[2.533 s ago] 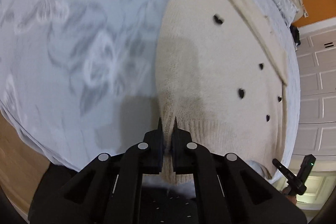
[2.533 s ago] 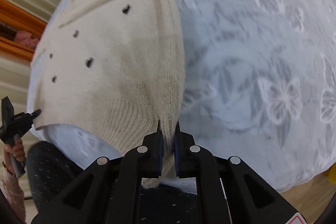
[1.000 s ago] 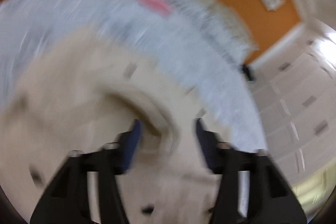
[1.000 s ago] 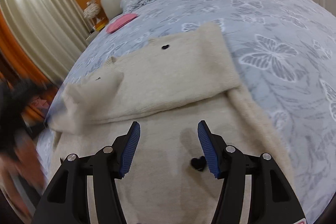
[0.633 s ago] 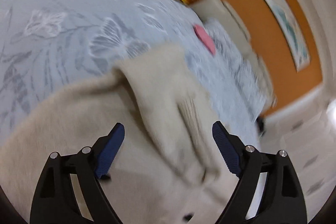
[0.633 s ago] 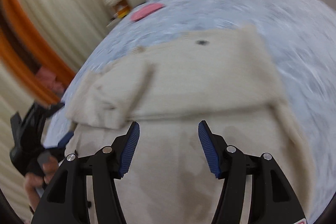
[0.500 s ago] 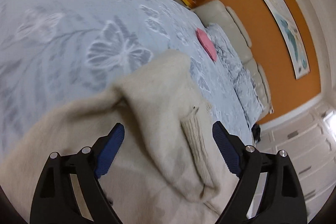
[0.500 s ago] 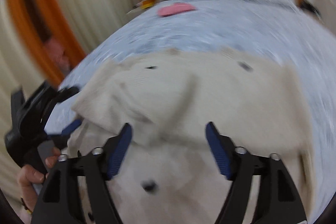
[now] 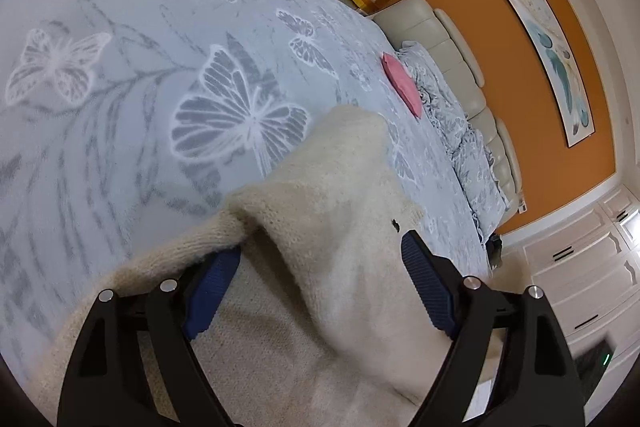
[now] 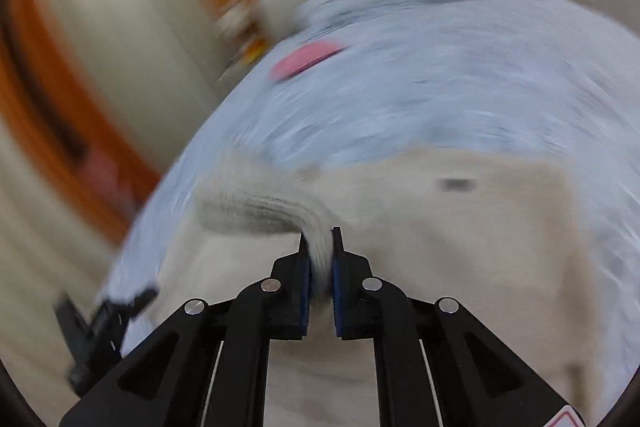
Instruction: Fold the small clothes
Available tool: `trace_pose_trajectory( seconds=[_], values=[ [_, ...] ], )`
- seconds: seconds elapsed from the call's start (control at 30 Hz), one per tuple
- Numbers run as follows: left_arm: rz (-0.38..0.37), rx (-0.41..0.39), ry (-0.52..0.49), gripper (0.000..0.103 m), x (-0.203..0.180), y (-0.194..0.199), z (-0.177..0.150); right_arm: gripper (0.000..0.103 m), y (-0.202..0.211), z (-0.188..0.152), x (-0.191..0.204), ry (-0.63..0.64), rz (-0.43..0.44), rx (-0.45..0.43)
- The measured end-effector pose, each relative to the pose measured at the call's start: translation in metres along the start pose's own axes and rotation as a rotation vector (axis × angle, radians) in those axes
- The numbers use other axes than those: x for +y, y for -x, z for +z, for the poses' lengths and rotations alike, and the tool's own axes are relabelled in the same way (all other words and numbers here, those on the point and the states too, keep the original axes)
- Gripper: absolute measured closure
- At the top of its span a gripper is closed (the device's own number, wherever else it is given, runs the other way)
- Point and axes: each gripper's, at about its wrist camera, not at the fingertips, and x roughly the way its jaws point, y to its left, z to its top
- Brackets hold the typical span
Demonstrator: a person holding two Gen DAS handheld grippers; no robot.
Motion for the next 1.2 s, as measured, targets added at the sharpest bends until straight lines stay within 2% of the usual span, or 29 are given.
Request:
trace_pose_trajectory(
  seconds=[0.07,0.1,0.13,0.23,0.3,0.33,0.37,0.4,0.43,0.47,0.5,0.53,0.57,0.6,0.63,0.67,0.73,0.83,0.9,0.97,1.0,1.07,1.1,1.13,1.17,1.2],
  values=[
    [0.005,0.006,-0.009,0.023,0.000,-0.003,0.000,0.095,-0.004,-0.010,-0.049,-0.092,-0.076,0.053],
    [0.004,0.016,-0.012,0.023,-0.002,-0.004,-0.001,0.095,-0.010,-0.019,-0.069,-0.133,-0.087,0.097],
    [0.008,0.021,-0.015,0.022,-0.003,-0.006,-0.002,0.094,-0.017,-0.027,-0.082,-0.172,-0.062,0.134],
    [0.018,0.013,-0.029,0.022,-0.004,-0.006,-0.004,0.089,-0.018,-0.037,-0.086,-0.187,-0.022,0.109],
    [0.007,0.006,-0.012,0.022,-0.001,-0.005,-0.004,0.079,-0.019,-0.033,-0.082,-0.172,-0.017,0.115],
    [0.000,0.000,0.000,0.022,0.000,-0.004,-0.004,0.069,-0.019,-0.030,-0.081,-0.174,0.002,0.107],
    [-0.009,-0.008,0.013,0.022,0.000,-0.002,-0.004,0.064,-0.019,-0.030,-0.081,-0.182,0.011,0.095],
    [-0.023,-0.020,0.025,0.022,0.001,0.000,-0.004,0.064,-0.019,-0.029,-0.082,-0.193,0.011,0.081],
    [-0.031,-0.028,0.030,0.022,0.001,0.001,-0.004,0.064,-0.021,-0.026,-0.082,-0.197,0.014,0.075],
    [-0.036,-0.035,0.030,0.023,0.001,0.001,-0.005,0.083,-0.021,-0.024,-0.081,-0.199,0.009,0.060],
    [-0.041,-0.042,0.022,0.025,0.001,0.002,-0.006,0.096,-0.021,-0.022,-0.081,-0.196,-0.002,0.049],
    [-0.036,-0.053,0.014,0.036,0.001,0.003,-0.006,0.095,-0.021,-0.019,-0.076,-0.201,0.014,0.034],
    [-0.036,-0.059,0.014,0.050,0.002,0.004,-0.006,0.096,-0.008,-0.013,-0.071,-0.224,0.082,-0.022],
    [-0.051,-0.072,0.023,0.057,0.005,0.006,-0.004,0.096,0.005,-0.007,-0.064,-0.217,0.147,-0.072],
    [-0.065,-0.083,0.037,0.069,0.008,0.009,-0.002,0.096,0.018,-0.001,-0.055,-0.180,0.196,-0.124],
    [-0.075,-0.086,0.044,0.077,0.010,0.010,0.000,0.096,0.025,0.001,-0.049,-0.139,0.199,-0.151],
    [-0.049,-0.071,0.051,0.079,0.016,0.007,0.002,0.096,0.020,0.003,-0.046,-0.077,0.140,-0.140],
    [-0.001,-0.045,0.041,0.081,0.021,-0.002,-0.002,0.097,-0.033,-0.019,-0.093,-0.248,0.016,0.054],
    [0.005,-0.048,0.021,0.083,0.016,0.001,-0.003,0.098,-0.027,-0.025,-0.102,-0.346,0.079,0.012],
    [-0.001,-0.055,0.011,0.082,0.013,0.004,-0.003,0.097,-0.005,-0.009,-0.080,-0.277,0.129,-0.062],
    [0.006,-0.051,0.008,0.082,0.012,0.004,-0.003,0.097,0.000,-0.005,-0.074,-0.245,0.125,-0.079],
    [0.029,-0.035,0.021,0.082,0.016,0.000,-0.005,0.095,-0.006,-0.005,-0.075,-0.223,0.067,-0.054],
    [0.034,-0.030,0.023,0.082,0.017,-0.001,-0.006,0.094,-0.017,-0.011,-0.086,-0.250,-0.004,-0.011],
    [0.040,-0.028,0.014,0.082,0.017,-0.002,-0.005,0.098,-0.027,-0.019,-0.101,-0.302,-0.032,0.025],
    [0.053,-0.025,-0.001,0.082,0.014,-0.002,-0.005,0.099,-0.022,-0.020,-0.107,-0.343,0.018,-0.012],
    [0.069,-0.023,-0.022,0.081,0.011,-0.002,-0.006,0.097,-0.018,-0.018,-0.107,-0.367,0.019,-0.017]
  ],
)
